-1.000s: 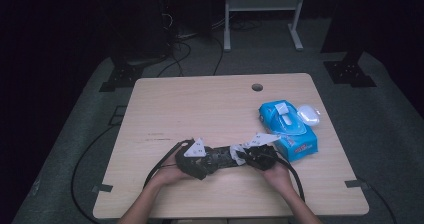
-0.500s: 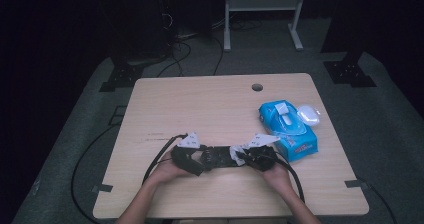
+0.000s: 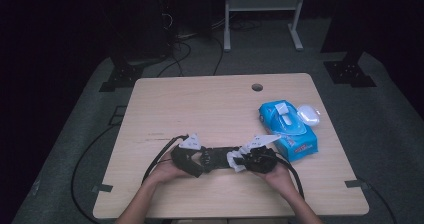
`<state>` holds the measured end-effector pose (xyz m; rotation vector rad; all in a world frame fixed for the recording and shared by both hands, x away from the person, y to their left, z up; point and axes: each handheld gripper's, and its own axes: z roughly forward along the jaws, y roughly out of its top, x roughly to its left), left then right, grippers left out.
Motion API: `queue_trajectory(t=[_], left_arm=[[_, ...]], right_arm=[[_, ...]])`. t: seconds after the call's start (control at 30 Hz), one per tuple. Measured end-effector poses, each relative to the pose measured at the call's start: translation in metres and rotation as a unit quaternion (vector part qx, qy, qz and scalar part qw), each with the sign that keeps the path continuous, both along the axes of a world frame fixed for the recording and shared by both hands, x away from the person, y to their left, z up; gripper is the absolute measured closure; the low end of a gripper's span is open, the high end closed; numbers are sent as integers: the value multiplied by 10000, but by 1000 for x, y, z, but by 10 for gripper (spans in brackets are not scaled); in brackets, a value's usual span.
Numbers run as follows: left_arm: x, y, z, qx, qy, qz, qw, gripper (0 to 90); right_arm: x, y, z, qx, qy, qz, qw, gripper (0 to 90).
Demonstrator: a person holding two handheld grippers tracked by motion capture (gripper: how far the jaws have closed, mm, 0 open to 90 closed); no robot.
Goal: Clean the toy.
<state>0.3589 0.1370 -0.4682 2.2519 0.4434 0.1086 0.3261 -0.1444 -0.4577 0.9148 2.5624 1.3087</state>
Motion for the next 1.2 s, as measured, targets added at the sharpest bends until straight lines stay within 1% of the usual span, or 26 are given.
queue_trajectory(t=[0.03,0.07,0.1,0.17,0.2,0.23,0.3,0.37,0.43,0.47,0.5,0.53,0.57,0.67,0.7,0.77,0.83,0.87,1.03,1.13,1.17,1.2], left_arm=[[1,2,1,-85,95,38,9999,179],[2,3,1,-155,141,58,9998,179],[2,4,3,-278,200,81,9994,179],[4,3,5,-442,286,120,9985,182],[5,3,5,-480,326,135,9982,181],[6,2,6,-499,347,167,9980,182],[9,1,4,-563,475,224,9970,182],[12,0,3,-630,542,318,9960,182],[15,1,3,-736,650,375,9945,189],[17,4,4,-856,722,434,9928,218],[18,5,4,-956,753,504,9913,240],[19,6,3,-983,789,541,9906,241],[19,6,3,-988,805,565,9902,241],[19,4,1,-923,833,560,9907,261],[19,4,1,-878,808,573,9912,260],[18,4,1,-879,803,543,9914,280],[17,3,0,-800,748,544,9925,282],[18,3,0,-791,742,548,9926,282],[19,3,-3,-844,860,641,9906,275],[21,3,-2,-894,887,723,9894,258],[21,3,-2,-888,918,771,9888,245],[23,3,-3,-859,1017,798,9879,216]], right_arm=[[0,0,0,-39,7,49,10000,809],[-1,1,0,-29,27,77,10000,809],[-1,1,0,-33,43,89,9999,808],[-1,3,1,-109,-8,136,9998,809],[-1,4,2,-188,-48,152,9997,809],[-1,4,2,-212,-67,145,9996,809],[-1,4,2,-220,-69,155,9996,808],[-1,4,2,-244,-90,171,9995,809],[-1,5,2,-273,-121,178,9994,805],[-2,5,2,-288,-141,186,9993,803],[-2,5,2,-298,-155,221,9992,803],[-2,5,2,-301,-155,249,9991,803],[-3,5,2,-303,-162,269,9990,803],[-2,6,2,-332,-186,281,9989,804],[-2,6,3,-341,-197,274,9988,804],[-1,5,3,-328,-175,252,9990,805],[-1,5,3,-302,-155,258,9991,804],[-2,5,3,-285,-147,258,9992,804],[-2,6,4,-257,-157,232,9993,804],[-2,7,4,-337,-207,258,9989,804],[-2,7,4,-358,-212,267,9988,805],[-2,6,4,-364,-211,270,9987,806]])
